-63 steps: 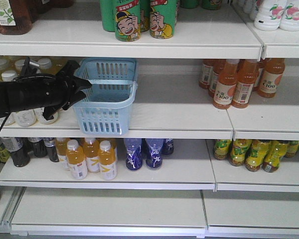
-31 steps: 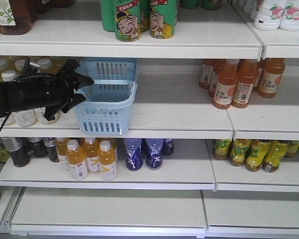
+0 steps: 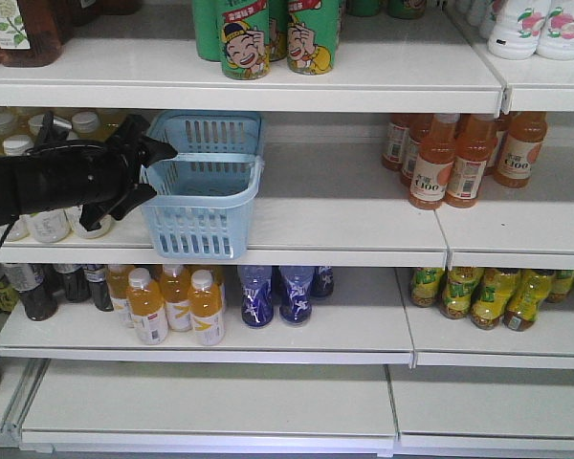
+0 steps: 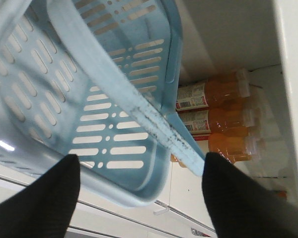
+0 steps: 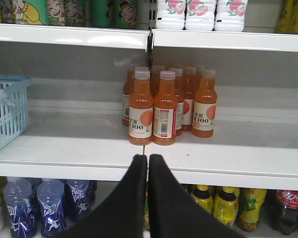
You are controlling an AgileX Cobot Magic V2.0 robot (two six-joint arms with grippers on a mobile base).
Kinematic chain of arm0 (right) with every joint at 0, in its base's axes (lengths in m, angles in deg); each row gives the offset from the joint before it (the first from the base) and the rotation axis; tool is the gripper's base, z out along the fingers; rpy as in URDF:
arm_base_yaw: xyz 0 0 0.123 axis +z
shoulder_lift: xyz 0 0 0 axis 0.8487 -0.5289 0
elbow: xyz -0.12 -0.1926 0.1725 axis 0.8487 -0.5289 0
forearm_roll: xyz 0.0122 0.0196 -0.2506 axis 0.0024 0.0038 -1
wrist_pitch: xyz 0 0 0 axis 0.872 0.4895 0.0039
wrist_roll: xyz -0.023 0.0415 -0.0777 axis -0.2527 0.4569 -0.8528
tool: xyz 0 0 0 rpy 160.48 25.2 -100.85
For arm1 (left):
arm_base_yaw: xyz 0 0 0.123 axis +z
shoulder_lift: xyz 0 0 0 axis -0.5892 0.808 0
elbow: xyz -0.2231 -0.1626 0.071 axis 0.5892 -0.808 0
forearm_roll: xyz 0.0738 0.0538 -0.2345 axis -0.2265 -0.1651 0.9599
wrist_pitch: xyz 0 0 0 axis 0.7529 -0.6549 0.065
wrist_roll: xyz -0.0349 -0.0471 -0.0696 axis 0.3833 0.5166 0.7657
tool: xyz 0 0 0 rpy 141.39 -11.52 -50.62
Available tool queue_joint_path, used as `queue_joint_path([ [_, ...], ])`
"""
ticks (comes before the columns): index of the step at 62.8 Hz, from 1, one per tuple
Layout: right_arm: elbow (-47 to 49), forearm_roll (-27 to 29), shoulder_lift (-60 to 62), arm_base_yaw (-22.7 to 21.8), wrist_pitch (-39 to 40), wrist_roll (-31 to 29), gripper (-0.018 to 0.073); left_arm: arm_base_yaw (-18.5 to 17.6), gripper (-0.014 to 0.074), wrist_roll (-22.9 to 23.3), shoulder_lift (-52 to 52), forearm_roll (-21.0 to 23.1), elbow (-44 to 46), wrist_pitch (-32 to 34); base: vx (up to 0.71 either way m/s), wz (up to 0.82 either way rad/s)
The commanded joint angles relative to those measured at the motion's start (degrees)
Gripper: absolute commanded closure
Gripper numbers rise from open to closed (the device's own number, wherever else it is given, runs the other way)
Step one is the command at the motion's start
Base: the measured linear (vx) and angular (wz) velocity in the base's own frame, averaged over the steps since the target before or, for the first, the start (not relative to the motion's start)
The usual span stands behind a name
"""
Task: Place coke in basket with both arms
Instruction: 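Reach the left gripper to the light-blue basket's handle, then close the left gripper on the handle and lift the basket off the shelf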
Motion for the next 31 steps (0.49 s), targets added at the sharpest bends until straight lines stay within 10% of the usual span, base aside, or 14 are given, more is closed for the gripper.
queue_joint_path([
  [1, -0.57, -0.31, 1.01, -0.45, 4.05, -0.43, 0.0565, -0.09, 0.0092, 0.36, -0.79, 4.32, 4.26, -3.88, 0.0, 0.0],
  [31, -0.57, -0.31, 1.01, -0.45, 4.05, -0.43, 0.0565, -0.09, 0.0197, 3.15, 9.69, 4.32, 18.89, -5.93, 0.0, 0.0],
])
